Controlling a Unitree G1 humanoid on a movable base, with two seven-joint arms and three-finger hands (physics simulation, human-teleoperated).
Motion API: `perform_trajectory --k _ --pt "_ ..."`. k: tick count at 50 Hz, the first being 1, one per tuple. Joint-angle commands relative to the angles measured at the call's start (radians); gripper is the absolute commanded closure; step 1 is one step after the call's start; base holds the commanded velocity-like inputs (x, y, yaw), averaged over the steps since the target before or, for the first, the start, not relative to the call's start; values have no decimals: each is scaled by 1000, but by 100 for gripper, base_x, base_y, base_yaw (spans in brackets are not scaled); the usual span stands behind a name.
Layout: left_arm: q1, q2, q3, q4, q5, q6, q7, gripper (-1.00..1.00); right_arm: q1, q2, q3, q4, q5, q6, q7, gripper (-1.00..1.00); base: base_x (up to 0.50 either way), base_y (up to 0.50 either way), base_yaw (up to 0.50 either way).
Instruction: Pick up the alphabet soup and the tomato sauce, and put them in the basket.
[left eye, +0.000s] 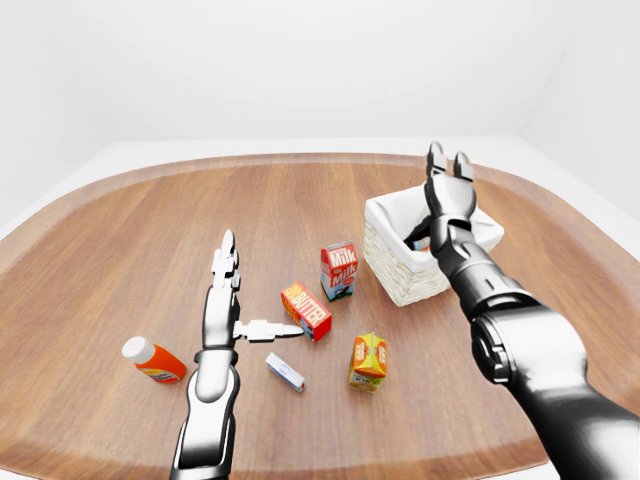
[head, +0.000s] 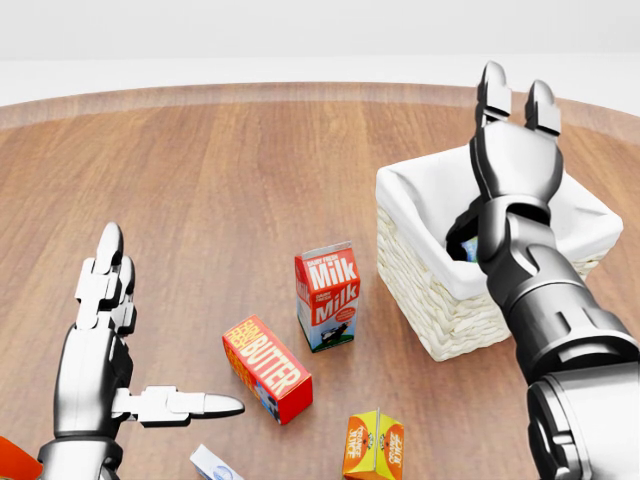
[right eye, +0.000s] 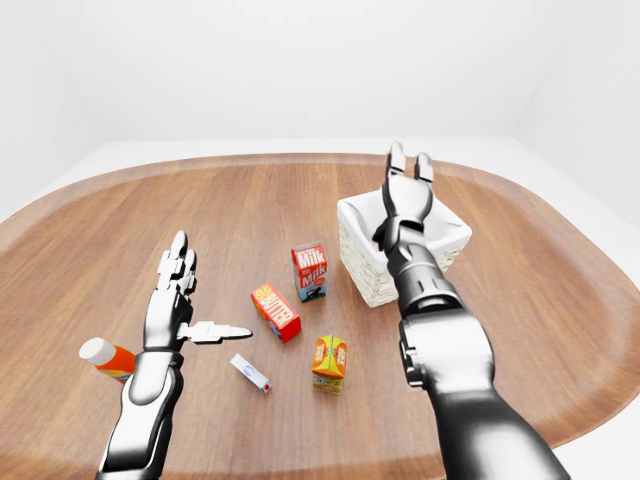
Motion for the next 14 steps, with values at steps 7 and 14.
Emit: perform_trajectory --k 7,14 --pt "9 0 -1 -15 1 0 -5 -100 -79 -32 -7 -17 19 -12 0 -100 0 0 0" --pt "8 0 -1 -13 1 0 -4 -100 -130 -58 -22 -26 48 -32 0 -100 0 0 0"
